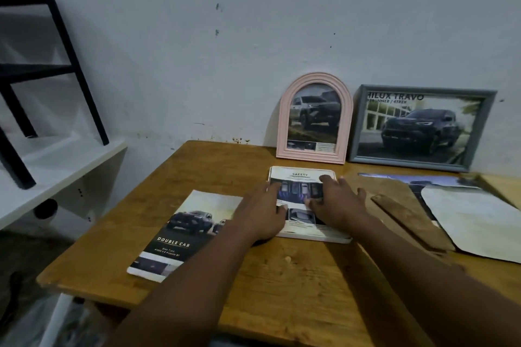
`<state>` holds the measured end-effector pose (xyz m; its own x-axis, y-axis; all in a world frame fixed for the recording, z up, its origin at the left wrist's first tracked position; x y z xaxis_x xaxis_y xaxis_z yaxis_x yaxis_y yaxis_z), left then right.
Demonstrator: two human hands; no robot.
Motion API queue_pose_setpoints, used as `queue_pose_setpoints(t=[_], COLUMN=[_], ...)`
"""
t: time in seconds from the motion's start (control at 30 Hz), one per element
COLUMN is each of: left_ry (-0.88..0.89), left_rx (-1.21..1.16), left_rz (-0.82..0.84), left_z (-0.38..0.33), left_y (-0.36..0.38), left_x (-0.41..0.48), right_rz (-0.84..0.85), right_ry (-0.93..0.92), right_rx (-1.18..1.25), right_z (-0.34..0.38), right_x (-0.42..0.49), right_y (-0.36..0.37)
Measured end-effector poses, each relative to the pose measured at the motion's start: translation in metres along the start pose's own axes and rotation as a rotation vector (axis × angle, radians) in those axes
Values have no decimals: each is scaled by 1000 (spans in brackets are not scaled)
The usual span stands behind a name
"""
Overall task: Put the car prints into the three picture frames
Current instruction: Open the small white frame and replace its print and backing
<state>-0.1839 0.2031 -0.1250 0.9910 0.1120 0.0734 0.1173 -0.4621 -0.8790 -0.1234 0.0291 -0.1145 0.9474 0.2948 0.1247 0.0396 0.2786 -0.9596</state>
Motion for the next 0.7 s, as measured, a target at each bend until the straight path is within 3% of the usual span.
queue_pose_setpoints(t=[0.23,0.43,0.7], left_ry=[25,30,23], left_rx=[118,150,179], left_rz=[-35,1,-5], left_z=[4,4,3], left_y=[8,9,13], left_x=[-1,0,3], right_rz=[-89,76,-83], right_ry=[-19,-1,-22], right_rx=[75,14,64], right_z=[11,-11,-7], right_x=[3,25,30], right_y=[4,7,7])
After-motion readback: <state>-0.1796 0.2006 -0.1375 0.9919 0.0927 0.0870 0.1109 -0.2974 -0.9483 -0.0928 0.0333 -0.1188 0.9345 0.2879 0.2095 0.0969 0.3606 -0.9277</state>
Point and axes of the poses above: each hand's wrist, its own x-axis towards the middle knuckle, its own y-axis out of the palm, z = x × y, the point moved 3 cm from there along x, towards the middle knuckle, and after that the axes turned 6 degrees about -y, right-handed, at the moved point
